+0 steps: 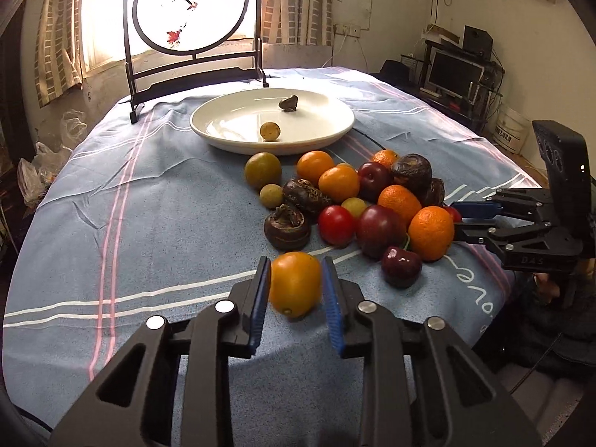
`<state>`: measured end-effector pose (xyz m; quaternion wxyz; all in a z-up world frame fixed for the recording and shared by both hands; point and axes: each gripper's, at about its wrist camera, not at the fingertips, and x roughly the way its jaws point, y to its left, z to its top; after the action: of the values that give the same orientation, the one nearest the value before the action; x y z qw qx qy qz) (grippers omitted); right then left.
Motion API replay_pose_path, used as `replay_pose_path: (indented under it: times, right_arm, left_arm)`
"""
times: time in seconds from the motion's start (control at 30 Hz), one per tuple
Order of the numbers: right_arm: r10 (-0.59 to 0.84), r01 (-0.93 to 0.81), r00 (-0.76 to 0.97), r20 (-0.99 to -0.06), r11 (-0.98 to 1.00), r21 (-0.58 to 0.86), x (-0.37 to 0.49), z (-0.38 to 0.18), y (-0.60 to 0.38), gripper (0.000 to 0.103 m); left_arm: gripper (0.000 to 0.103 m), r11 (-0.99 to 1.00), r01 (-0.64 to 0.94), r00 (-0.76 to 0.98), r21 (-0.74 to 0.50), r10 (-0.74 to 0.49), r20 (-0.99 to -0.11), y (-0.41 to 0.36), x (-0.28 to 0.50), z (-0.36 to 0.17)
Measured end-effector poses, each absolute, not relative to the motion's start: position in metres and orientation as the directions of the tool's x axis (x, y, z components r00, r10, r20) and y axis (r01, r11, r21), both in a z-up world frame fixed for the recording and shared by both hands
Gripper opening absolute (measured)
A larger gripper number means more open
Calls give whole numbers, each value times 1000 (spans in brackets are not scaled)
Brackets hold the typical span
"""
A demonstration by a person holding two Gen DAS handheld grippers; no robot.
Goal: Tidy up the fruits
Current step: 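Grasp the red tomato with the right tool while the left tool grasps an orange, then lower the tomato and orange onto the plate and open both tools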
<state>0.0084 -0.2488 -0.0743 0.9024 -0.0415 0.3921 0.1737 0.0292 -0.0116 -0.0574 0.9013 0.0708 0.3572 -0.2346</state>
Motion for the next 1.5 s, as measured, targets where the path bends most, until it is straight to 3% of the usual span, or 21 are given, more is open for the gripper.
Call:
replay_pose_path:
  times: [0.07,0.33,0.37,0.47,0.5,0.57,0.6,0.67,0.97,1.2,1.5]
  right_arm:
    - [299,-349,620,-726,933,86,12,-76,-249,30]
    - [300,-343,624,-721,935,92,4,-74,-252,29]
    - [300,-340,624,-721,936,94,3,-73,-254,29]
    - [305,-336,624,-719,936,105,1,-72,-258,29]
    - [306,-335,627,-717,936,106,1,-71,-258,29]
    - [305,-335,631,-713,936,104,0,-70,-258,29]
    - [308,-337,632,-711,936,106,-1,-70,-257,29]
    - [308,-339,634,-709,935,103,-3,-68,-257,29]
    - [309,-332,689,-656,939,94,-7,-41,-271,29]
    - [309,-307,744,-592,945,108,46,13,-287,30]
    - [320,-292,691,-648,944,156,176,9,-265,30]
  left_arm:
    - [26,877,478,634,-45,-379,-674,-11,29,-55]
    - [27,879,476,624,-26,-358,-695,-12,29,-67]
    - [32,879,477,624,-26,-359,-694,-12,28,-67]
    - [61,890,455,646,-7,-335,-686,-15,33,-72]
    - [63,893,451,648,1,-326,-688,-16,36,-75]
    - [62,894,448,629,-15,-327,-706,-19,44,-82]
    - [57,892,451,616,-27,-333,-714,-20,48,-86]
    - [36,893,450,611,-25,-328,-721,-22,50,-90]
    - [36,895,442,671,-64,-377,-638,-7,31,-44]
    - [36,892,445,683,-77,-393,-616,-18,81,-8]
    - [37,900,423,605,-105,-366,-707,-57,216,-17]
